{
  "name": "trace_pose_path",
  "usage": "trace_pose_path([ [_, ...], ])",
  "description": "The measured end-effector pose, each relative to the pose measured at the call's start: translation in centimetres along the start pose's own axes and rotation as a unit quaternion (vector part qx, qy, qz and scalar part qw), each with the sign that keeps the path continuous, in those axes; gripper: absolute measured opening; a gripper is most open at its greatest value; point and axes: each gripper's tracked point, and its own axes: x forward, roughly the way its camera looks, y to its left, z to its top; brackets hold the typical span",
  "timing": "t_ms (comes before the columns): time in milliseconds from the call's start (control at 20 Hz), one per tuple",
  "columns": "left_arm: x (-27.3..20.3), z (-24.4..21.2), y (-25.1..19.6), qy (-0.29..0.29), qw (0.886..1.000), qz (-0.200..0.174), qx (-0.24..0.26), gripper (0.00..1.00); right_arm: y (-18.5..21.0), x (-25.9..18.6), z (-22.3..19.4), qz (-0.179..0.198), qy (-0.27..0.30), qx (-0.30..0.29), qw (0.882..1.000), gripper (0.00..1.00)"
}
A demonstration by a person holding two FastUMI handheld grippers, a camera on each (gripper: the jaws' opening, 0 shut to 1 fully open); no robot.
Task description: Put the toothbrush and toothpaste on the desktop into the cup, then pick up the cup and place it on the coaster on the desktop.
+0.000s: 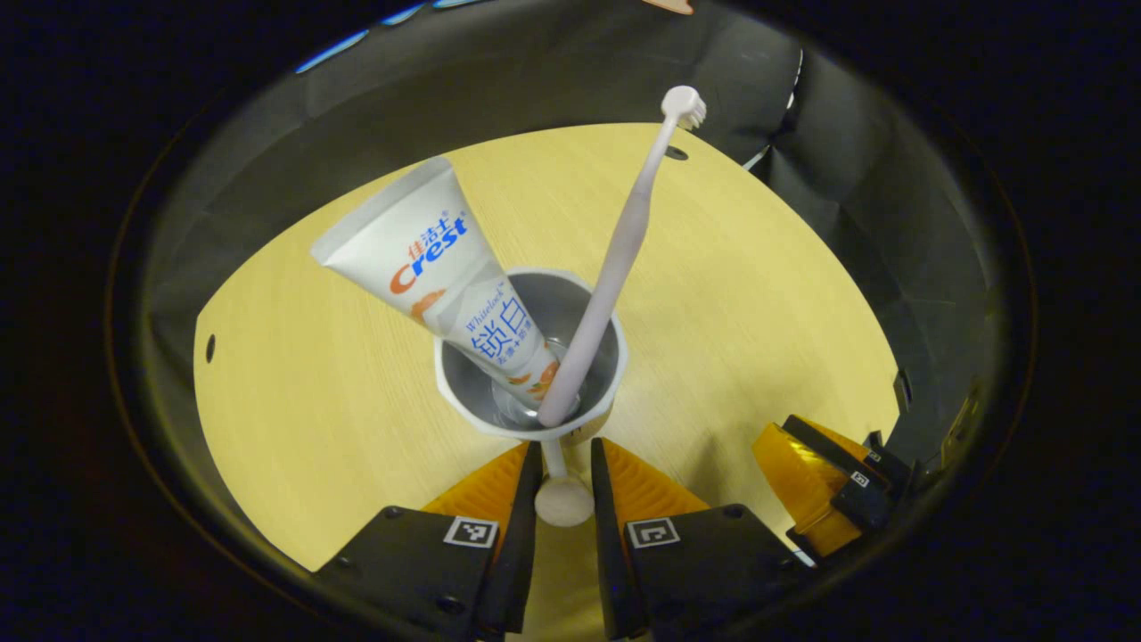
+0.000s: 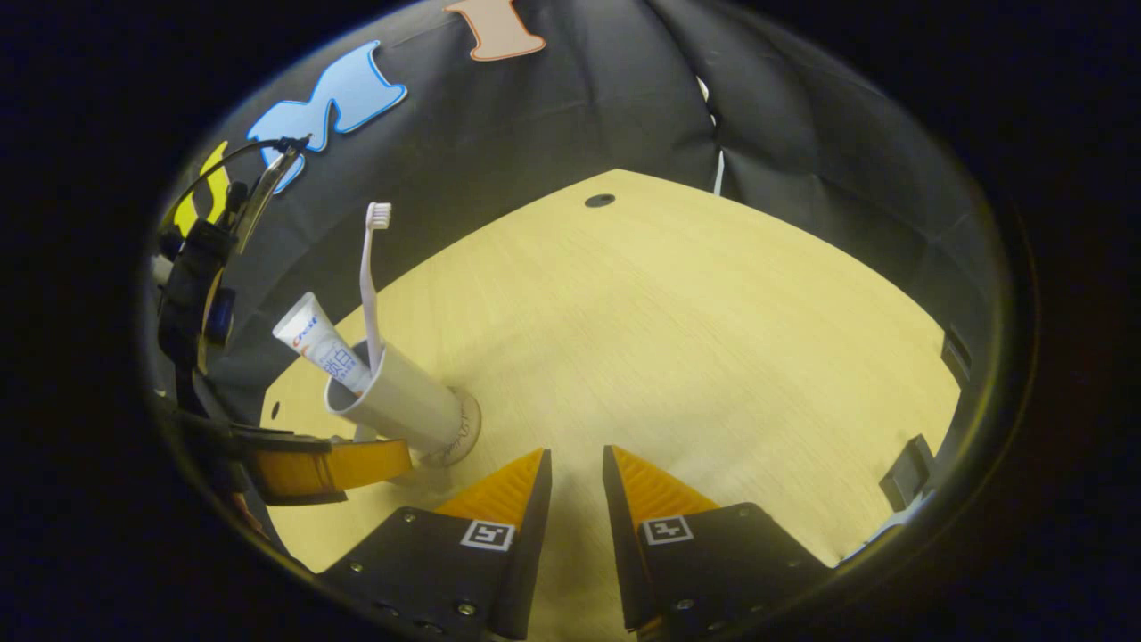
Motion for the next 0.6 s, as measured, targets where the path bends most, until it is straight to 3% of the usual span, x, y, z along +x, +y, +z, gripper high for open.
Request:
trace_pose_path([
  [100,-0.6,-0.1,-0.5,-0.004,1.0,-0.01,-0.002,0.41,0.4,-0.2,0.0,0.007,0.001,-0.004,1.0,0.38],
  [150,-0.9,-0.3,-0.5,-0.007,1.0,-0.01,-0.003,0.39,0.6,-0.4,0.3,0.009,0.0,-0.008,1.0,0.38],
  [200,-1.2,-0.3,-0.5,-0.012,1.0,-0.01,-0.004,0.55,0.9,-0.5,0.4,0.013,-0.002,-0.011,1.0,0.38],
  [350,-2.5,-0.5,-0.5,-0.031,0.999,-0.014,-0.017,0.4,1.7,-1.4,1.3,0.023,-0.012,-0.023,0.999,0.38],
  [600,-5.8,-1.3,0.2,-0.065,0.997,-0.012,-0.028,0.4,3.8,-3.6,3.1,0.045,-0.035,-0.051,0.997,0.37],
])
